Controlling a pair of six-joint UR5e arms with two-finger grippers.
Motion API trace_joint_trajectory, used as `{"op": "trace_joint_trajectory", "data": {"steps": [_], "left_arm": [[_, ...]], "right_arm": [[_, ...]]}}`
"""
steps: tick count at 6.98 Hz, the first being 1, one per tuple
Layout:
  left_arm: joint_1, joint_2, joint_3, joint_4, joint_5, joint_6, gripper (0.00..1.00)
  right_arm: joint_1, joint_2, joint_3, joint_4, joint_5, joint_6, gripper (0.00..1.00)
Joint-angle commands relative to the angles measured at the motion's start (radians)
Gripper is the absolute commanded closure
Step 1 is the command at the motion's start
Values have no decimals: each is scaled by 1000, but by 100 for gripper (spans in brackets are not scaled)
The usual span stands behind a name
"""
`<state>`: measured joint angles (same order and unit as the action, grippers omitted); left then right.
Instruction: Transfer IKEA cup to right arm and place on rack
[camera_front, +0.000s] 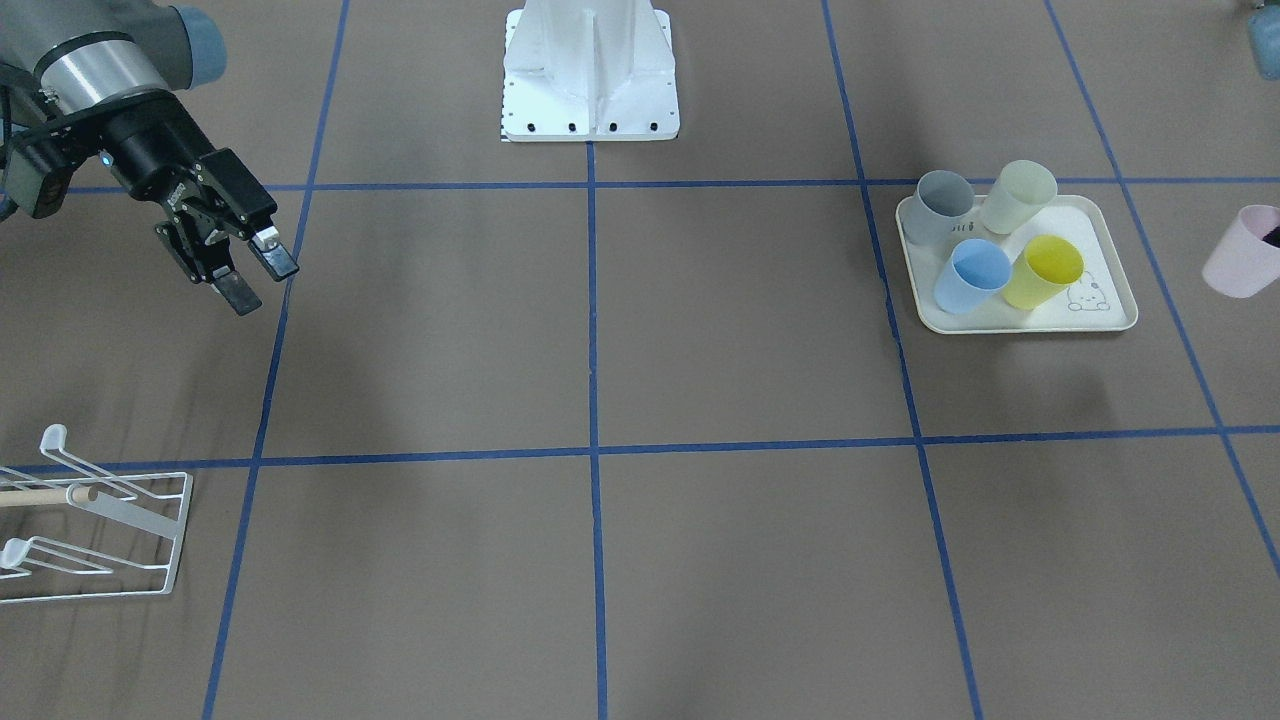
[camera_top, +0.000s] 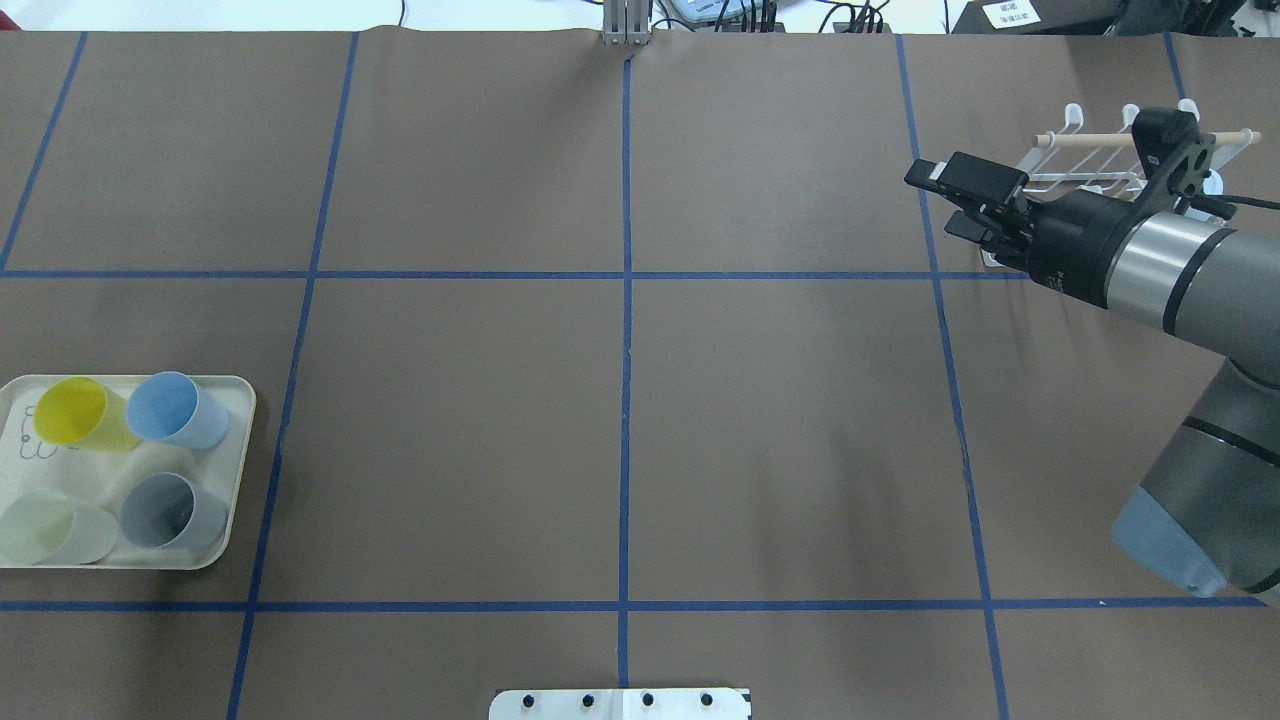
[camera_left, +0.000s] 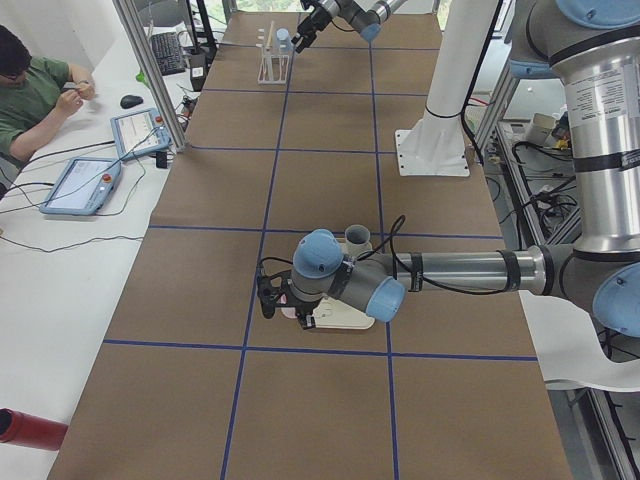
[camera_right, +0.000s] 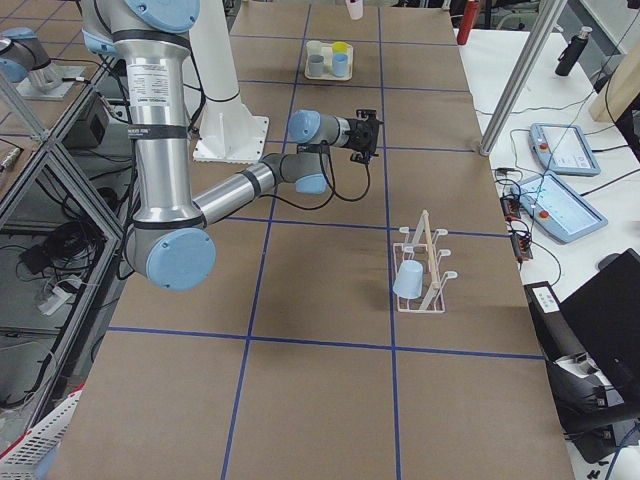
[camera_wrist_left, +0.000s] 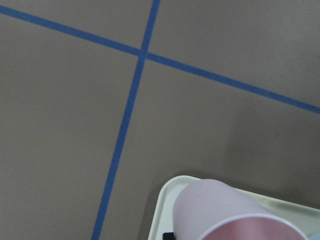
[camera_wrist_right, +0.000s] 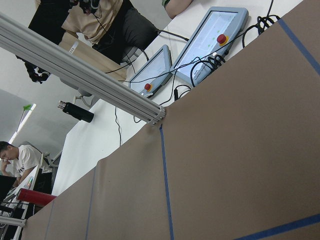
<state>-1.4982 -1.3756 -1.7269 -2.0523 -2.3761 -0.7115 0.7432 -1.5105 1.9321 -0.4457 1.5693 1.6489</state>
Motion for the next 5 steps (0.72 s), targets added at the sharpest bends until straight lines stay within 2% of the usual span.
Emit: {"op": "trace_joint_trajectory", "data": {"steps": [1,3,5], "left_arm": [[-19,-147,-3,-5,60,-211,100],[40,-261,-5,-29,60,-407,100],[158,-353,1,-176,95,-765,100]], "right_arm": [[-5,10,1,1,0,23,1],[-11,42,-8,2,3,64,1],[-19,104,-38,2,3,165,1]]}}
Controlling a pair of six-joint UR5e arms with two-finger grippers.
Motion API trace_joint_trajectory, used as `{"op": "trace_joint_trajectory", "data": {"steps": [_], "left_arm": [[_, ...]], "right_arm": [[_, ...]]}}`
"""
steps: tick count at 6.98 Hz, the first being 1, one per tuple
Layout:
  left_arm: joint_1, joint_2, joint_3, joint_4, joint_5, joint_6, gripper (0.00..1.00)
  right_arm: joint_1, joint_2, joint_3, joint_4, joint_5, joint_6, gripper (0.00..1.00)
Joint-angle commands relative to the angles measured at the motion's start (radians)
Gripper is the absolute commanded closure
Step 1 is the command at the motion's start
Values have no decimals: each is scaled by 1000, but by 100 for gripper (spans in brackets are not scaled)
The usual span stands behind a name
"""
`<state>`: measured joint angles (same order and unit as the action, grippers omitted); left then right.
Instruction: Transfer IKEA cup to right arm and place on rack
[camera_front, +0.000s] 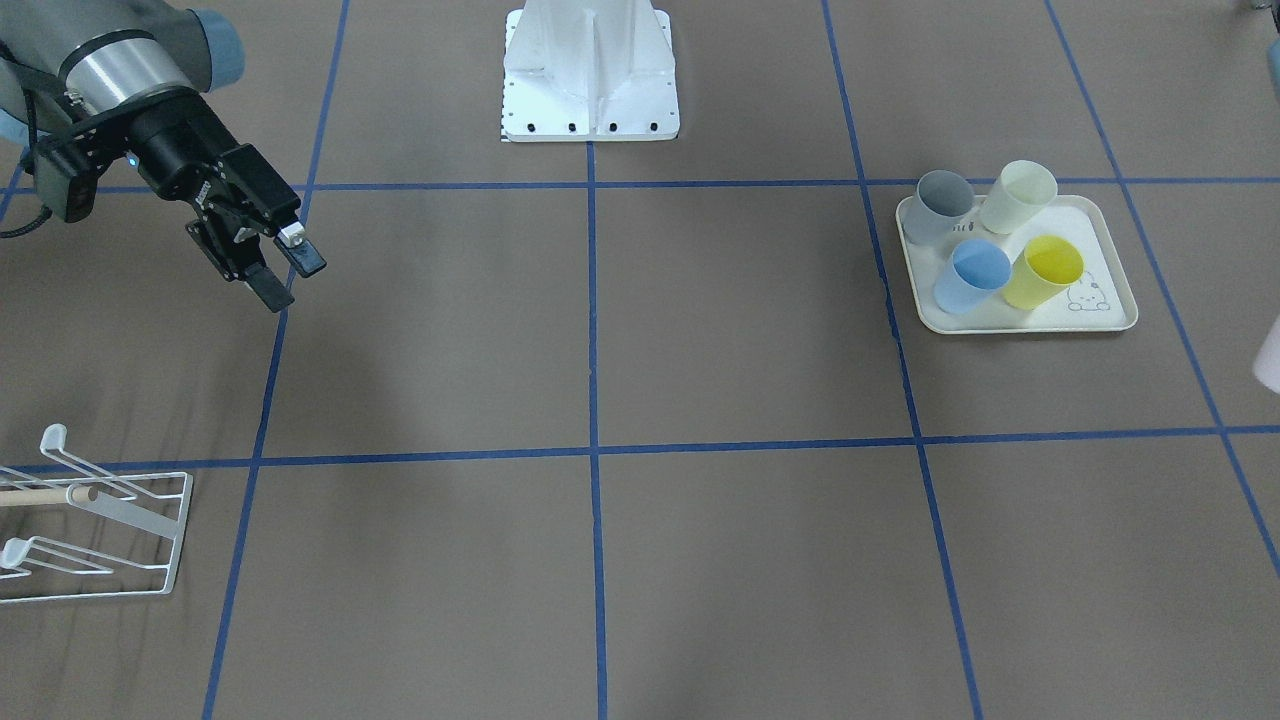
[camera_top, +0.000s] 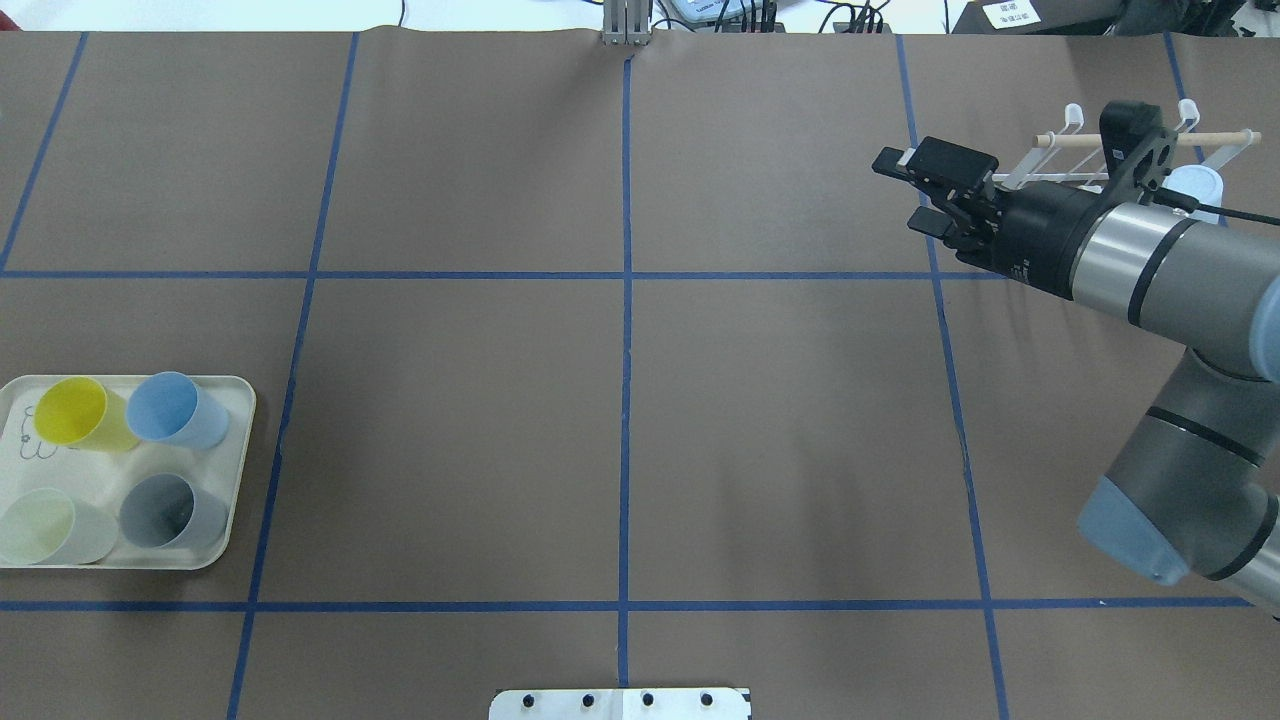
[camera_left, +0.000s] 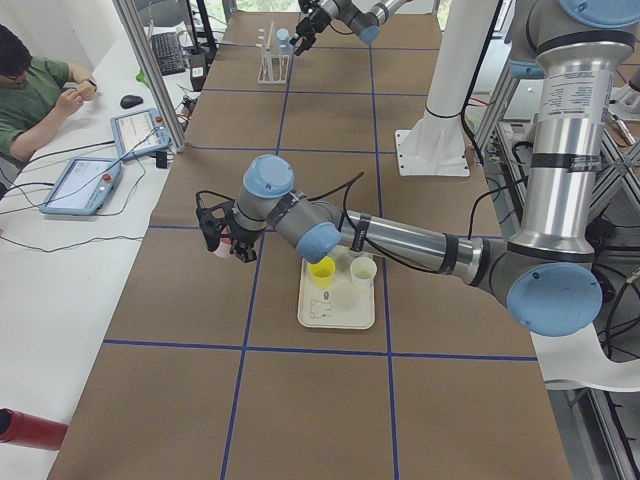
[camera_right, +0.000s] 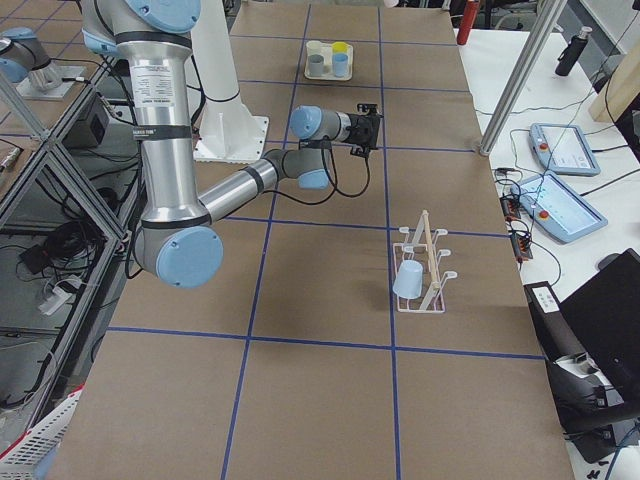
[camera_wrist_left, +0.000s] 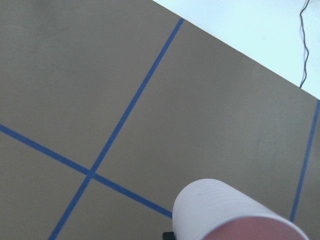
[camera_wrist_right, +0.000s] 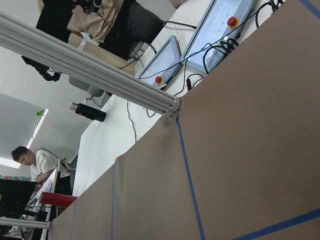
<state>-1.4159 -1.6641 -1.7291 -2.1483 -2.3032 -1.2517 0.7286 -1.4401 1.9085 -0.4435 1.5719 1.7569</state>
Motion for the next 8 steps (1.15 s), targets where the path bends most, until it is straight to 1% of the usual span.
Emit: {"op": "trace_joint_trajectory", "data": {"steps": [1,2,3,4,5,6,7,8], "left_arm": [[168,-112,0,-155,107,-412,100],[267,-164,2,-230,199,-605,100],[326,-224,-1,-260,232,-746,100],[368,-312,-1,-277,254,-922,100],[440,-375,-1,-327,353,-1080,100],[518,-378,-6,-431,481,-1145,100],[563,-370,11,-555,539,-1194,100],[569,-365,38,-662,545,-1209,100]], "right_arm": [[-9,47,-14,0,0,62,1],[-15,50,-13,2,2,72,1],[-18,52,-13,2,2,105,1],[-28,73,-22,43,0,139,1],[-40,92,-49,122,0,198,1],[-58,162,-80,131,-4,261,0],[-76,225,-112,131,-6,274,0],[-92,266,-126,129,-6,297,0]]}}
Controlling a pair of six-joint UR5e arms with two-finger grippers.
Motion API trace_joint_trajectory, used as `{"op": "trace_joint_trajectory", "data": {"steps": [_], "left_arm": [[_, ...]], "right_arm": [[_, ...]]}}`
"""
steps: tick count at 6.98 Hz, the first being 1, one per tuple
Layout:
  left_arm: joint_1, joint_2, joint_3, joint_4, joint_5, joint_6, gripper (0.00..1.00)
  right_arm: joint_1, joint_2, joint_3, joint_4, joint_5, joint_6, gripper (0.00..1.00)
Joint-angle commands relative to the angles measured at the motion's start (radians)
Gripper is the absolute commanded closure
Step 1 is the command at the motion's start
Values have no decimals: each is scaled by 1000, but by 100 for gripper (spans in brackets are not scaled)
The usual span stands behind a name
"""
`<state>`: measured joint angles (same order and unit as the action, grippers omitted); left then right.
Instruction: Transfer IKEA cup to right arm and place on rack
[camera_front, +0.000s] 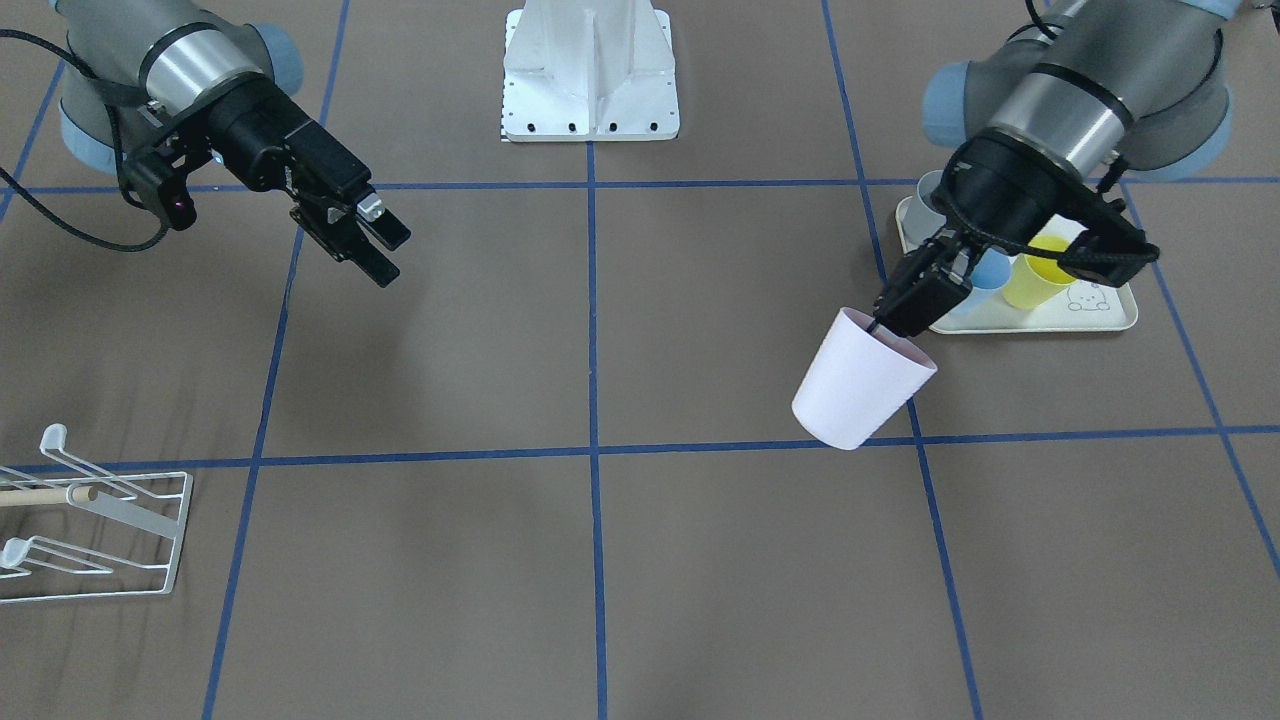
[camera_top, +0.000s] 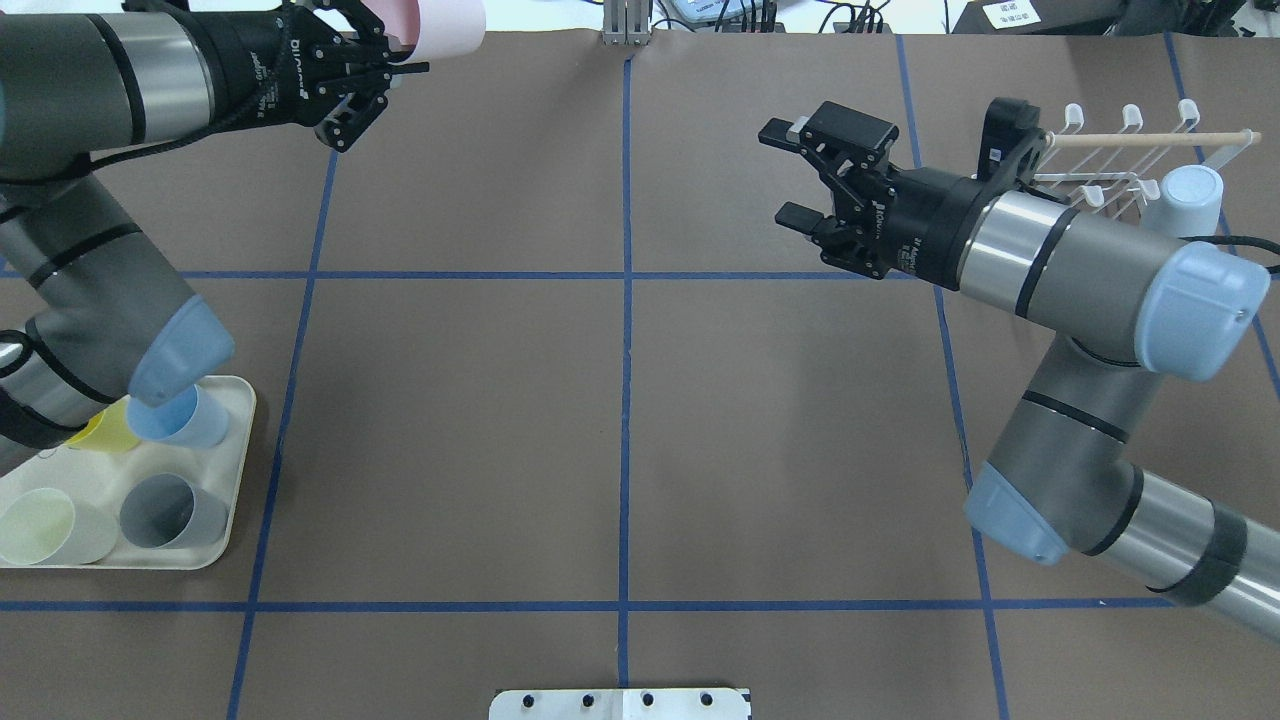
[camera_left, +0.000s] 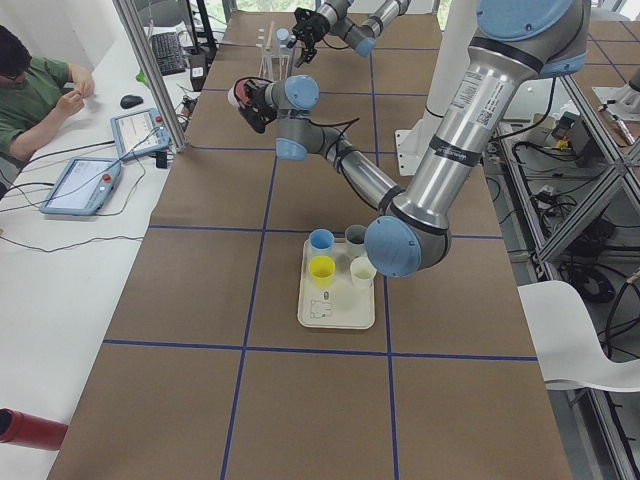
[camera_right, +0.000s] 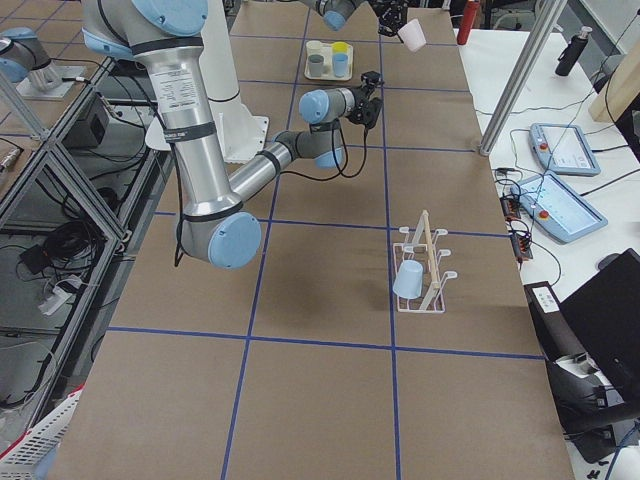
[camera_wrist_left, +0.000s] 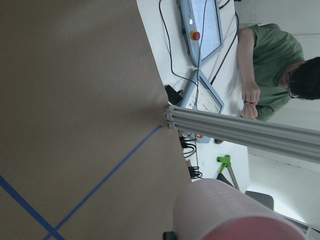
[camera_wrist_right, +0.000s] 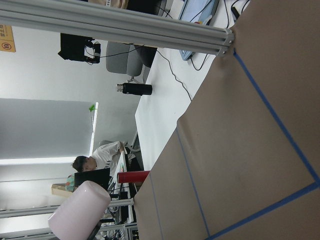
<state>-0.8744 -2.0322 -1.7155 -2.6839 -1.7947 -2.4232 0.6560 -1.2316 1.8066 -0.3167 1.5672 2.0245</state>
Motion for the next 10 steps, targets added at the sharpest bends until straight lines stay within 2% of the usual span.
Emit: {"op": "trace_joint_trajectory", "data": {"steps": [1,3,6,10], "left_arm": [[28,3,66,-220,38,-83,100],[72,3,163,-449,191,-190,100],[132,-9,154,-470,237,-198,100],[227,-11,151,-516,301,-185,100]], "right_arm": [[-33,132,-64,-1,-4,74,0],[-76,207,-98,1,-73,103,0],[-79,273,-143,4,-116,163,0],[-76,279,-170,5,-150,163,0]]}}
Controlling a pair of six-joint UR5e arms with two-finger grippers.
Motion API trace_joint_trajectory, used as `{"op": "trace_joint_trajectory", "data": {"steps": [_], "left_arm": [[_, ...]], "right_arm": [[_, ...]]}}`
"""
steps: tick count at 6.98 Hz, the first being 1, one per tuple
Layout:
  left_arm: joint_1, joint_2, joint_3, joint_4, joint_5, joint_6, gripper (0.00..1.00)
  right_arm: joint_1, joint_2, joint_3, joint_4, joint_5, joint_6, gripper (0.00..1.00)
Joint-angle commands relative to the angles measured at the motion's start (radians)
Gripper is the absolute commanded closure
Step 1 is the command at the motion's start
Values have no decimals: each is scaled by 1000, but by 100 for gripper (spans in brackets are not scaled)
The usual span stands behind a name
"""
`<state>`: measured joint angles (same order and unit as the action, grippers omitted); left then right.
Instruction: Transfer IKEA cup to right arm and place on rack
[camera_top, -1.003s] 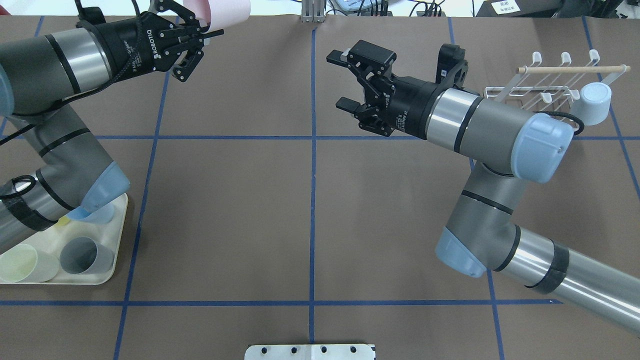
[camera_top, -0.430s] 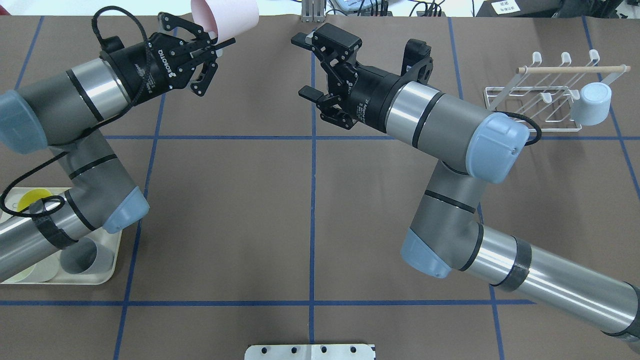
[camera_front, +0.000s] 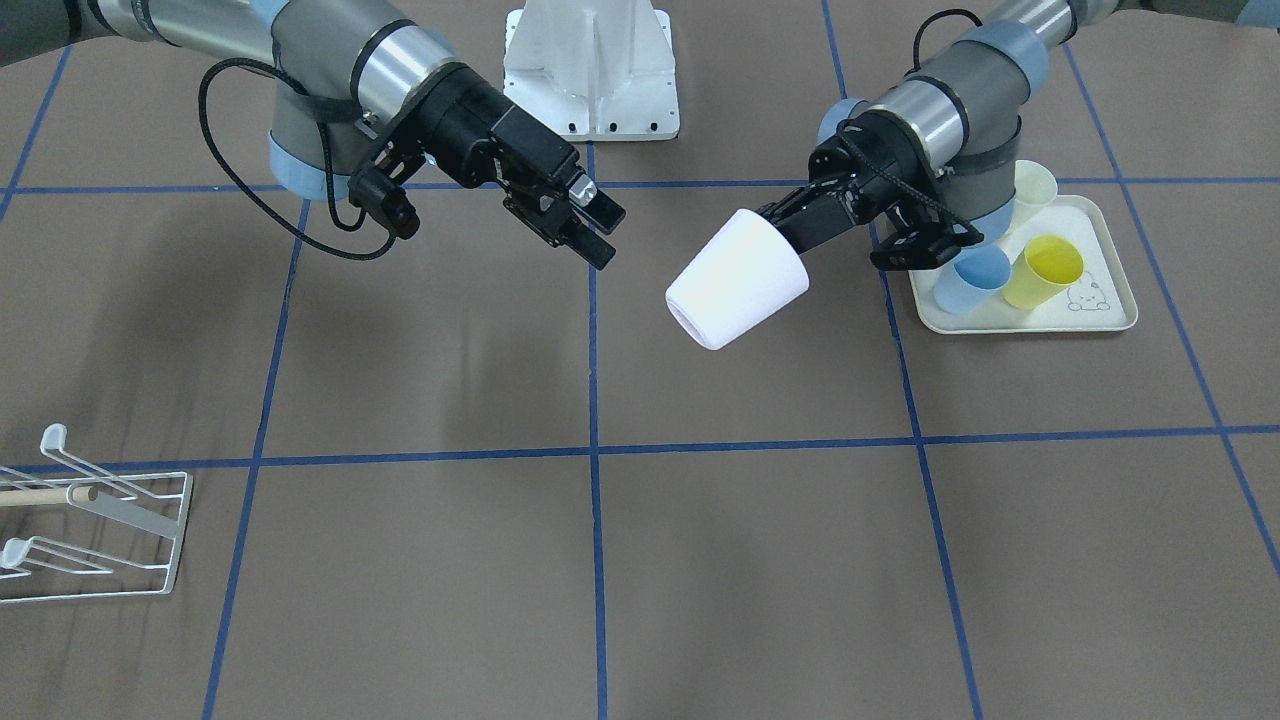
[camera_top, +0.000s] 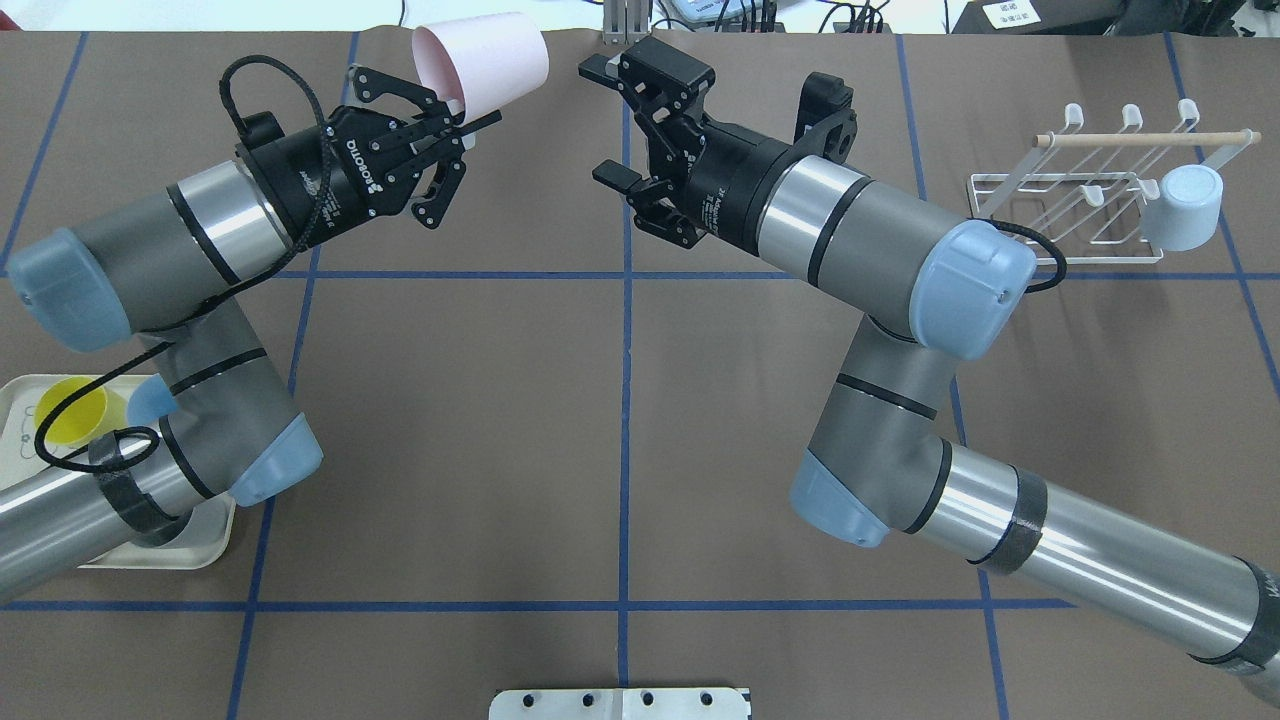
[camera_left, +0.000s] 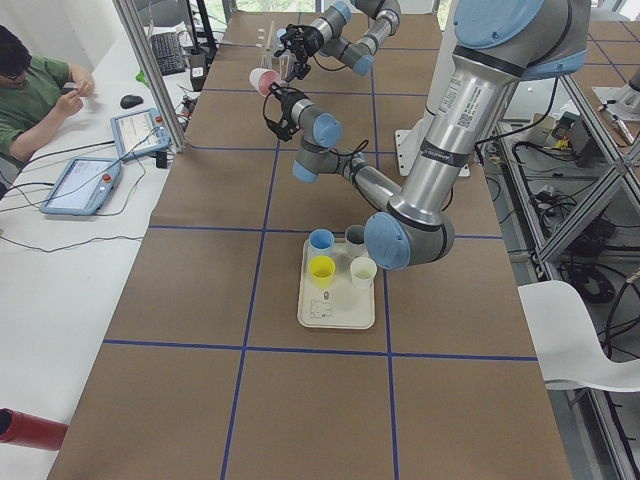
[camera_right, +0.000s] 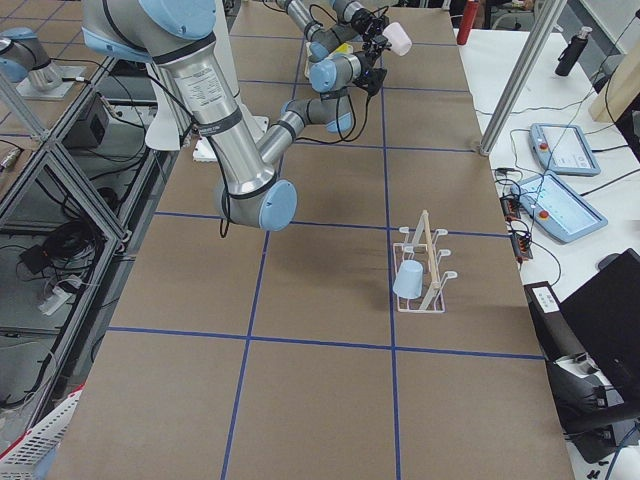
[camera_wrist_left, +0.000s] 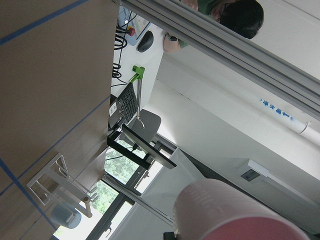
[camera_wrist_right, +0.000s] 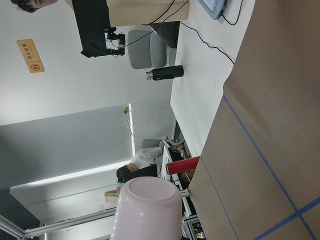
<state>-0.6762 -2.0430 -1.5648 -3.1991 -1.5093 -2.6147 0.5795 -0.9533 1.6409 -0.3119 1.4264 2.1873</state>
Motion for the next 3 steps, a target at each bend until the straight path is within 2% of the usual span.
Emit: {"op": "trace_joint_trajectory", "data": {"steps": [1,3], "left_arm": [[46,-8,-1,1,20,8,100],[75,-16,-3,-1,24,127,100]], "right_arm": [[2,1,-6,0,-10,2,0],[2,-1,-16,0,-17,2,0]]}}
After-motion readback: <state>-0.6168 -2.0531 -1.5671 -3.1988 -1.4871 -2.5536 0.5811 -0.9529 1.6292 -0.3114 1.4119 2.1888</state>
